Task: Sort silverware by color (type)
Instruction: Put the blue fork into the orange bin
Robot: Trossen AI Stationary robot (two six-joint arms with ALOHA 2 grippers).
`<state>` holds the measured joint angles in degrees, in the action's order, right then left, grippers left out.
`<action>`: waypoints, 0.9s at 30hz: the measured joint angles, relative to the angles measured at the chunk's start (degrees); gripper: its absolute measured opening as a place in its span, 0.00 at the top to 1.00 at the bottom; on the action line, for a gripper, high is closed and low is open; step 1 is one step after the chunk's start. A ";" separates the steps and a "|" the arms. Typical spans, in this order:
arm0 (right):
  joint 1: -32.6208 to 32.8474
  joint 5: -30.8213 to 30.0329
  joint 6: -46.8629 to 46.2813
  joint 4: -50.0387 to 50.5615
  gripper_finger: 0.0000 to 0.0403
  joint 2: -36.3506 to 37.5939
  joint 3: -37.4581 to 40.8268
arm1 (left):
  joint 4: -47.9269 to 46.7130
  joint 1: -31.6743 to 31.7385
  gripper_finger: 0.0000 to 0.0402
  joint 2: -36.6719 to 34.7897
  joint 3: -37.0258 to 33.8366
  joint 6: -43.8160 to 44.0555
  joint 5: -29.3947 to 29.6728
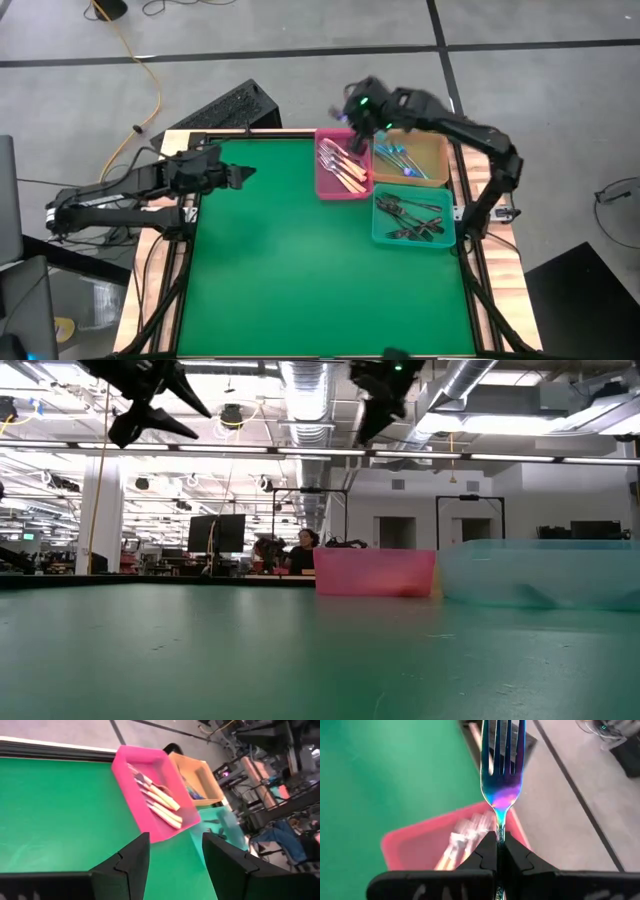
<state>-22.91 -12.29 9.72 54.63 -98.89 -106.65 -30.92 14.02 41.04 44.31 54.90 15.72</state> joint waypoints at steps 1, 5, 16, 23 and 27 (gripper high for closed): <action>-1.67 0.53 0.31 1.13 0.94 0.99 0.00 | 0.11 0.00 0.59 -0.41 0.00 0.16 -0.04; -7.56 0.61 1.76 4.15 0.94 5.09 0.00 | -0.30 -0.04 0.59 -1.61 0.00 -0.27 0.25; -21.76 4.10 3.87 5.98 0.94 14.73 3.95 | -0.70 1.00 0.59 -2.59 0.00 -0.49 4.02; -28.63 4.78 3.69 0.47 0.94 18.98 17.74 | -2.06 4.65 0.59 -2.58 -0.02 -0.68 2.68; -30.81 5.02 2.43 -4.92 0.94 20.53 27.66 | -3.11 6.20 0.59 -2.58 -0.02 -1.45 2.68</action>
<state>-53.72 -7.27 12.14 49.71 -78.36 -78.99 -34.04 20.22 38.46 44.29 53.45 18.39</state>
